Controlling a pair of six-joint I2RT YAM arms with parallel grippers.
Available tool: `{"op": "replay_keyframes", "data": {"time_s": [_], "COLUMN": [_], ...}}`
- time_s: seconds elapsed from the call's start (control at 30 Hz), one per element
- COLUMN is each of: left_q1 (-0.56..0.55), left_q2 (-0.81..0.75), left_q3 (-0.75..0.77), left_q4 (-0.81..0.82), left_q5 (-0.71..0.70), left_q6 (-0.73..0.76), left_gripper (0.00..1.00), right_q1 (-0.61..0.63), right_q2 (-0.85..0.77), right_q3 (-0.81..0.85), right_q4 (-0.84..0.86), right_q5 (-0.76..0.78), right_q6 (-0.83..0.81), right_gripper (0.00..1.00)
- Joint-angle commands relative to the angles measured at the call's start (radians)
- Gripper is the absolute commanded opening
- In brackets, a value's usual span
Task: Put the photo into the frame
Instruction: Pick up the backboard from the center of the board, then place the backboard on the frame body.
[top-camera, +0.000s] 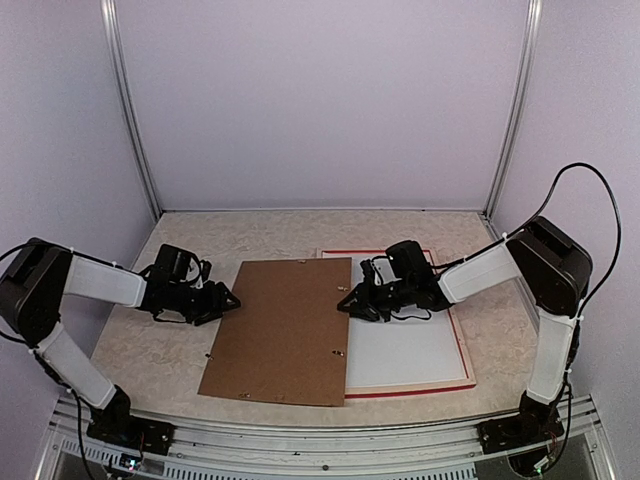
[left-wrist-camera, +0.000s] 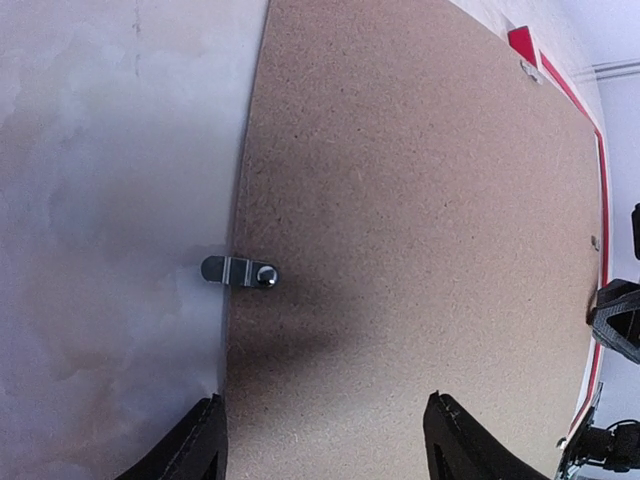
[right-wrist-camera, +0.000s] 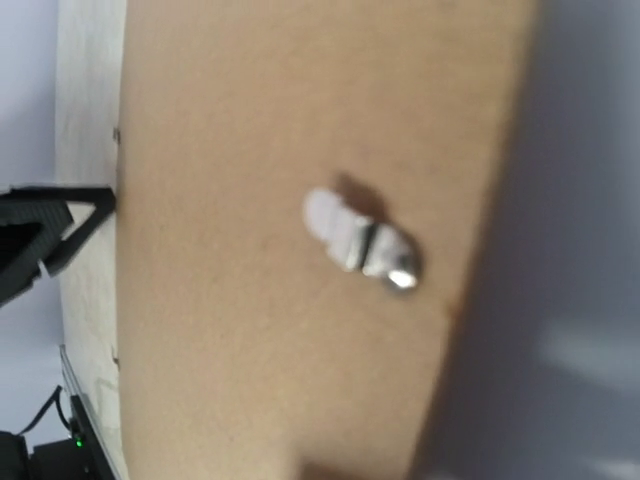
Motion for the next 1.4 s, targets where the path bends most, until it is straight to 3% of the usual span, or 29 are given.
{"op": "replay_keyframes", "data": {"time_s": [0.0, 0.17, 0.47, 0.63, 0.8, 1.1, 1.37], "left_q1": [-0.014, -0.027, -0.024, -0.026, -0.045, -0.131, -0.183], "left_q2": [-0.023, -0.048, -0.151, -0.206, -0.203, -0.142, -0.075], "left_q3": [-0.044, -0.049, 0.024, 0.075, 0.126, 0.206, 0.269], "left_q4": [-0.011, -0.007, -0.126, -0.150, -0.179, -0.221, -0.243], "left_q5": [0.071, 0.083, 0.014, -0.001, -0.022, -0.085, -0.109], "left_q6": [-0.033, -0.040, 0.016, 0.029, 0.049, 0.072, 0.091], "left_gripper": [0.65, 0.64, 0.69, 0.74, 0.77, 0.84, 0.85], "right_q1": [0.012, 0.010, -0.090, -0.206, -0.370, -0.615, -0.662], "right_q2": [0.013, 0.007, -0.153, -0.311, -0.449, -0.576, -0.574], "right_q3": [0.009, 0.035, 0.043, -0.022, -0.052, 0.038, 0.069], "right_q4": [0.121, 0.111, -0.120, -0.190, -0.372, -0.892, -0.993], "right_q5": [-0.053, -0.064, -0.146, -0.256, -0.396, -0.409, -0.342], "right_q6": [0.027, 0.020, -0.126, -0.168, -0.282, -0.677, -0.778], "right_gripper": [0.18, 0.00, 0.00, 0.00, 0.00, 0.00, 0.00]}}
